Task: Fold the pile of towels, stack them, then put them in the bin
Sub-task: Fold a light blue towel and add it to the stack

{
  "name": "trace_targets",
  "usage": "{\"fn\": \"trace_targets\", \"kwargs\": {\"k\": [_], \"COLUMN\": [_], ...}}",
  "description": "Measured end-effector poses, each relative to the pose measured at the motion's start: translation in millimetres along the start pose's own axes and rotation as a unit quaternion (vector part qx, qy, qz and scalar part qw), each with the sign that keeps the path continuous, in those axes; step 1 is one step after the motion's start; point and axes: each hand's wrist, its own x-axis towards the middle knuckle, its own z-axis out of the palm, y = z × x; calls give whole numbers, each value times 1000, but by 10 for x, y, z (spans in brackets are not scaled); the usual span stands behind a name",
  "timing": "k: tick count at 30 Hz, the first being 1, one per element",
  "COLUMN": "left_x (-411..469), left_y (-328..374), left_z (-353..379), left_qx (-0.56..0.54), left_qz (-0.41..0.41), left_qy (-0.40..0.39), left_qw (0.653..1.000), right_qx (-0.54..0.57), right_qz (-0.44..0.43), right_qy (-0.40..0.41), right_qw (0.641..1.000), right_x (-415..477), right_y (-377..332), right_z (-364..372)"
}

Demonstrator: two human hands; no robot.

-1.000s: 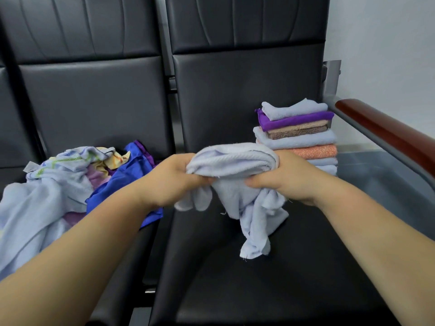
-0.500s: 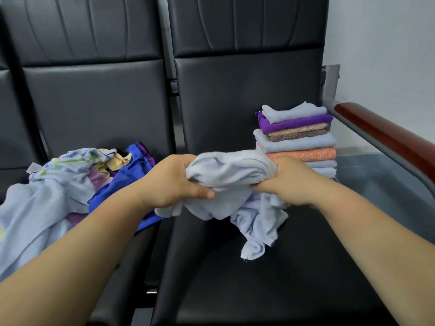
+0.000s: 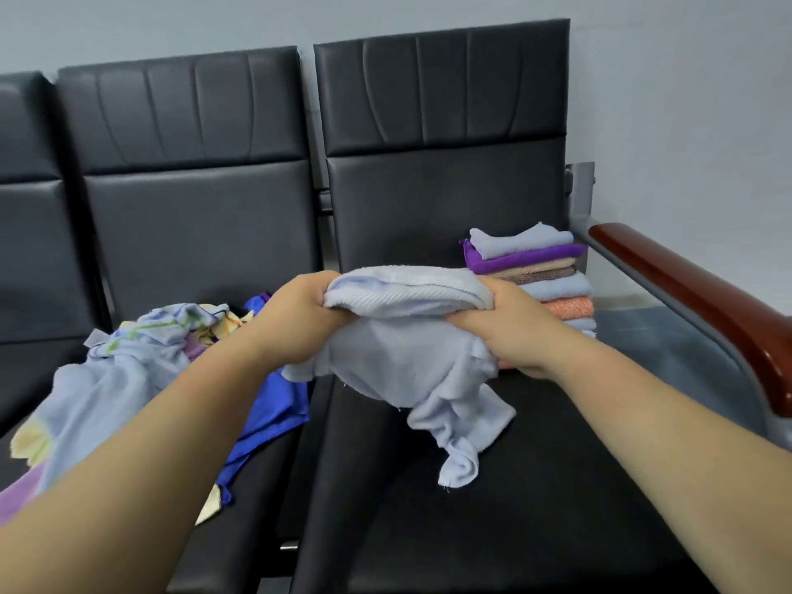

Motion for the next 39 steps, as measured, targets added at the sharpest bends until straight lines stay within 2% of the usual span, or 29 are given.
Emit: {"fn": "trace_targets", "kwargs": {"k": [2, 4, 5, 6, 8, 11, 13, 17, 19, 21, 23, 24, 25, 26, 27, 28, 29, 31, 33, 34, 36, 37, 39], "left_x": [33, 52, 69, 95, 138, 181, 170, 154, 131, 121, 106, 97, 73, 52, 31, 31, 35, 64, 77, 80, 92, 105, 129], "left_y": [143, 287, 354, 415, 507, 673, 793, 923, 1001, 1047, 1069, 1072, 1079, 1077, 1077, 1061, 1034, 927, 832, 795, 758, 741, 699], "left_z": [-156, -331, -422, -489, -574, -800, -999, -1157, -1152, -1139, -1171, -1185, -1202, -1220, -1227, -1226, -1235, -1265, -1263, -1234, -1147, -1107, -1058], "left_qx": [-24, -19, 16, 75, 190, 218, 169, -56, -198, -339, -392, -357, -271, -132, 7, 99, 131, 77, -49, -139, -315, -362, -379], "left_qz": [4, 11, 16, 12, -6, -10, 2, 1, 7, 17, 38, 41, 42, 40, 32, 24, 18, 13, -4, -14, -17, -14, -8], "left_qy": [7, -38, -74, -113, -161, -112, -72, -15, 2, -21, -50, -56, -54, -59, -69, -78, -79, -54, -24, -18, -37, -45, -55], "left_qw": [1000, 999, 997, 991, 969, 969, 983, 998, 980, 940, 918, 931, 960, 989, 997, 992, 988, 996, 998, 990, 948, 931, 924], "right_qx": [-7, -158, -258, -338, -402, -414, -428, -404, -393, -387, -404, -424, -446, -460, -460, -451, -438, -405, -369, -348, -315, -309, -330], "right_qz": [23, 38, 43, 51, 48, 37, 48, 51, 42, 40, 44, 49, 54, 58, 59, 57, 58, 64, 64, 64, 66, 68, 74], "right_qy": [-56, -102, -117, -122, -100, -64, -74, -88, -84, -90, -104, -103, -97, -89, -82, -78, -79, -89, -105, -115, -139, -151, -172], "right_qw": [998, 981, 958, 932, 909, 907, 899, 909, 915, 917, 908, 898, 888, 882, 882, 887, 894, 908, 921, 928, 936, 936, 925], "right_x": [33, 63, 70, 81, 128, 198, 193, 201, 208, 203, 203, 208, 214, 221, 228, 232, 236, 243, 257, 280, 296, 303, 276], "right_y": [-131, -322, -445, -580, -816, -1152, -1384, -1669, -1769, -1832, -1867, -1869, -1866, -1852, -1832, -1805, -1772, -1696, -1616, -1576, -1553, -1560, -1594], "right_z": [-93, -202, -239, -270, -323, -490, -616, -751, -775, -794, -813, -825, -833, -842, -847, -851, -847, -823, -783, -754, -694, -670, -650]}}
